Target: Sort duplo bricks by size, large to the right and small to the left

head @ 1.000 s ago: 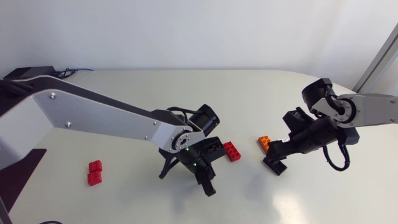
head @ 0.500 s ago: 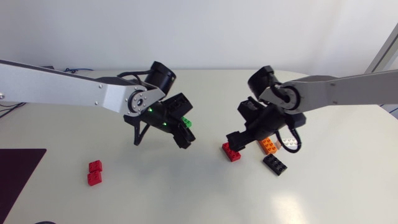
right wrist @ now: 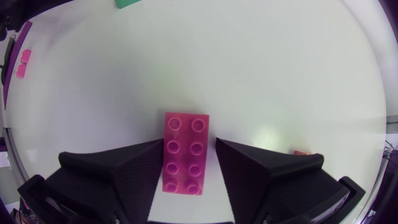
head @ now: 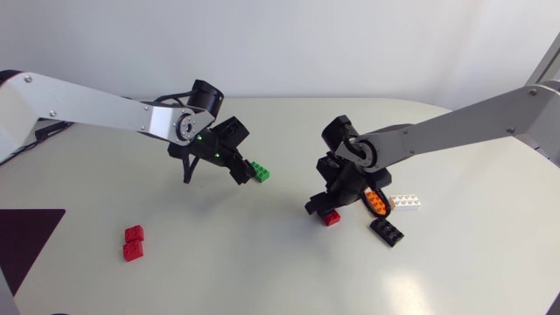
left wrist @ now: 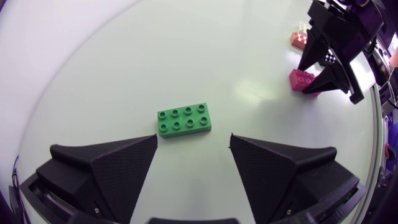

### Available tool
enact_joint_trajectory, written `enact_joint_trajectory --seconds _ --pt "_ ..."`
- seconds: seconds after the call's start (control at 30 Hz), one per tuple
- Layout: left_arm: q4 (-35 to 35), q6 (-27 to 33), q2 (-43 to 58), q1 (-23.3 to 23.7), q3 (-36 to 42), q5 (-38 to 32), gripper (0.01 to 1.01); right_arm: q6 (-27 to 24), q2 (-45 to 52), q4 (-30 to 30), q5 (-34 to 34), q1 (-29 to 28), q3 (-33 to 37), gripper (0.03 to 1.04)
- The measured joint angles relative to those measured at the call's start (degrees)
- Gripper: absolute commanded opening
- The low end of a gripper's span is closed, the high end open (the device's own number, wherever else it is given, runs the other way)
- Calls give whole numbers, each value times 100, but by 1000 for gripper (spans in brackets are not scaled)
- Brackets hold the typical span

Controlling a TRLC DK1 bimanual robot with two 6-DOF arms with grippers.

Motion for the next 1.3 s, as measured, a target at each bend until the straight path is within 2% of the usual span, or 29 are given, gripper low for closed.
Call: enact_joint_trajectory --seconds 0.23,0.4,0.7,0.83,1.03,1.13,1.17,1.2,1.23,1.3 --pt "2 -44 667 164 745 0 818 -24 -422 138 96 -66 -562 257" --pt "-4 -177 935 256 1082 0 831 -184 -837 114 105 -407 -1060 259" --pt "-155 -507 1266 363 1707 -77 831 -393 -1641 -118 144 -538 -1679 269" --pt "-437 -756 1491 417 1950 -107 831 -393 -1937 -205 146 -538 -1792 272" --pt "-1213 -1102 1937 289 2680 -107 830 -391 -2114 -354 192 -538 -1829 293" --pt "-1473 -1169 1974 184 2837 -111 825 -391 -2218 -380 249 -538 -1829 490" --pt "-1552 -1193 1974 146 2852 -109 823 -391 -2251 -396 256 -540 -1829 608" --pt "-1644 -1213 1974 103 2874 -109 821 -391 -2284 -411 262 -546 -1829 767" --pt "-1735 -1213 1974 50 2879 -109 821 -391 -2304 -446 275 -564 -1829 864" --pt "-1941 -1231 1976 -44 2879 -109 821 -391 -2343 -511 293 -608 -1829 895"
